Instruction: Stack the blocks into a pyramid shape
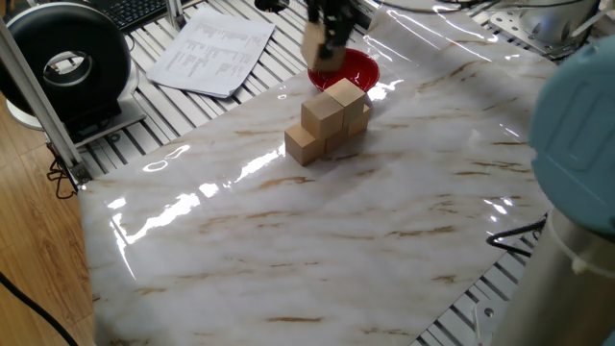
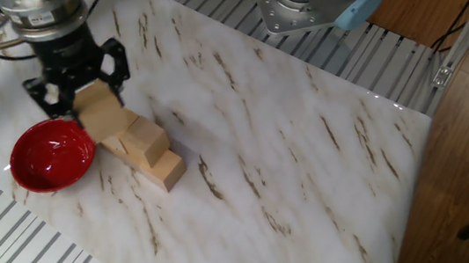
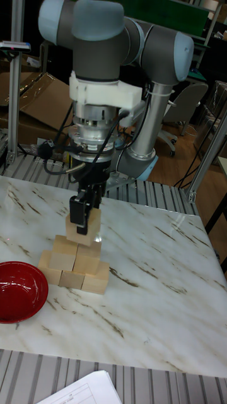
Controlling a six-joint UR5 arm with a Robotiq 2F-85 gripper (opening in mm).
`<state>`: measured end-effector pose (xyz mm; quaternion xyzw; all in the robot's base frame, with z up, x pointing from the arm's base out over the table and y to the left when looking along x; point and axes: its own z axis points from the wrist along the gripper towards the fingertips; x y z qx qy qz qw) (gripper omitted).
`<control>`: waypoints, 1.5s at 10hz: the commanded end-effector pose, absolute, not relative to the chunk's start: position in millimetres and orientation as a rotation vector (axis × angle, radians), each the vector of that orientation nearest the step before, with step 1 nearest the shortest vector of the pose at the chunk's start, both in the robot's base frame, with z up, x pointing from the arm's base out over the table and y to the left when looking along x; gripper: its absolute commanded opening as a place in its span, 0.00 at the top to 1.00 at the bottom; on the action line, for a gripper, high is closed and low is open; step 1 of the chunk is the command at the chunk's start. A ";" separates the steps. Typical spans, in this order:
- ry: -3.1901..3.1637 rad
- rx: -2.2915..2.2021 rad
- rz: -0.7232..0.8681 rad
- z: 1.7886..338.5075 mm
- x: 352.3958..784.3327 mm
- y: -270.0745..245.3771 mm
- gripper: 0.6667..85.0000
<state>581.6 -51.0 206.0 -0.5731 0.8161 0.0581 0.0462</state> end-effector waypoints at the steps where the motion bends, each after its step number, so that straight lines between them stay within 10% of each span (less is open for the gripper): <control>1: 2.642 -1.787 0.302 203.2 536.7 -63.9 1.00; 5: 2.395 -2.131 -0.064 186.6 574.2 -98.5 1.00; 15: 2.309 -2.156 -0.166 176.6 583.8 -72.6 1.00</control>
